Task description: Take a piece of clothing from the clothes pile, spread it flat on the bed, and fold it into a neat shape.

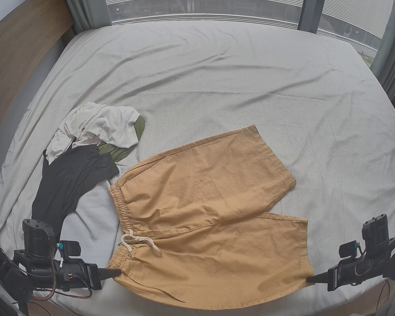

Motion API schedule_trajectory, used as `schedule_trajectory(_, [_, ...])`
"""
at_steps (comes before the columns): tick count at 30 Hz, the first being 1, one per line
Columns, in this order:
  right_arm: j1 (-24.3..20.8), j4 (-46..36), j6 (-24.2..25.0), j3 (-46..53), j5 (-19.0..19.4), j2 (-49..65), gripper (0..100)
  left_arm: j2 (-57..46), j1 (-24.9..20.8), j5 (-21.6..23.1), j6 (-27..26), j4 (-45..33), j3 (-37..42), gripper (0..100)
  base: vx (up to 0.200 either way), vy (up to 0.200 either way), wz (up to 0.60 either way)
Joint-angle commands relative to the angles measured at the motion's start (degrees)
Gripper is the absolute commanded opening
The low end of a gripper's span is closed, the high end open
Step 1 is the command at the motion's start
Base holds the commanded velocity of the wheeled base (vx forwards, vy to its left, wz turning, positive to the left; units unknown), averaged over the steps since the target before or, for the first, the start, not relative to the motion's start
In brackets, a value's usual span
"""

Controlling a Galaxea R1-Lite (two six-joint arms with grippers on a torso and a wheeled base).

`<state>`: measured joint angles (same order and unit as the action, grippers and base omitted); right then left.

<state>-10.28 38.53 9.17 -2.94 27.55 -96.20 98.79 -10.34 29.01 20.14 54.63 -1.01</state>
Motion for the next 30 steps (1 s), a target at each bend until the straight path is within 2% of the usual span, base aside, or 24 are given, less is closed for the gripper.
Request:
schedule_trajectory(1, [0.4,0.7,0.2,-1.9,0.0,2.9,0,-1.3,0.0,-0.2,1.0,2.4,1.0,0,0.000,0.000,0.00])
schedule_trajectory(10, [0.4,0.3,4.0,-6.9,0.0,6.1,0,-4.0,0.4,-0.6,1.7,3.1,0.6,0,0.000,0.000,0.00])
schedule_trajectory(19, [1.5,0.3,6.8,-13.7,-0.3,6.2,0,-3.3,0.7,-1.0,6.2,10.2,0.3,0,0.000,0.000,0.00])
schedule_trajectory(30, [1.8,0.3,9.3,-18.5,-0.7,6.2,0,-2.7,0.6,-1.0,8.6,10.9,-1.9,0,0.000,0.000,0.00])
